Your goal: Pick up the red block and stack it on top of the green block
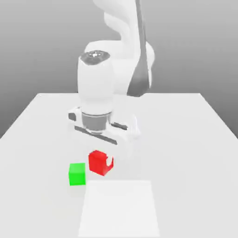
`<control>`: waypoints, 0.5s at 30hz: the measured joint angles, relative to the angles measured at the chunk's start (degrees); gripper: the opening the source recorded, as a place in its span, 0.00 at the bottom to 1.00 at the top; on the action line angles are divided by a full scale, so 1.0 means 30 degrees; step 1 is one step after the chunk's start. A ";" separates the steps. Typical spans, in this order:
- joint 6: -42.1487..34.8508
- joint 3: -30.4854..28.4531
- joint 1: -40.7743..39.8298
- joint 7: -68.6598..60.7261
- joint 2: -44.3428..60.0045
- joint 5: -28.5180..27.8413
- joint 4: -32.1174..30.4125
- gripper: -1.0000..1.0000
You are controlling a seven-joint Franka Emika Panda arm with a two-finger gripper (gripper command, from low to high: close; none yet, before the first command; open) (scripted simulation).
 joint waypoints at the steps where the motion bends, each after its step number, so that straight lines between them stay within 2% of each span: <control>1: -0.0128 -0.0030 -0.0470 0.0940 -0.0289 -0.0032 -0.0159 0.00; 8: -0.0624 0.0004 -0.3755 0.6963 -0.1817 -0.0148 -0.1181 0.00; 15: 0.3553 0.0092 -0.4105 0.7469 0.2468 -0.0196 -0.1075 0.00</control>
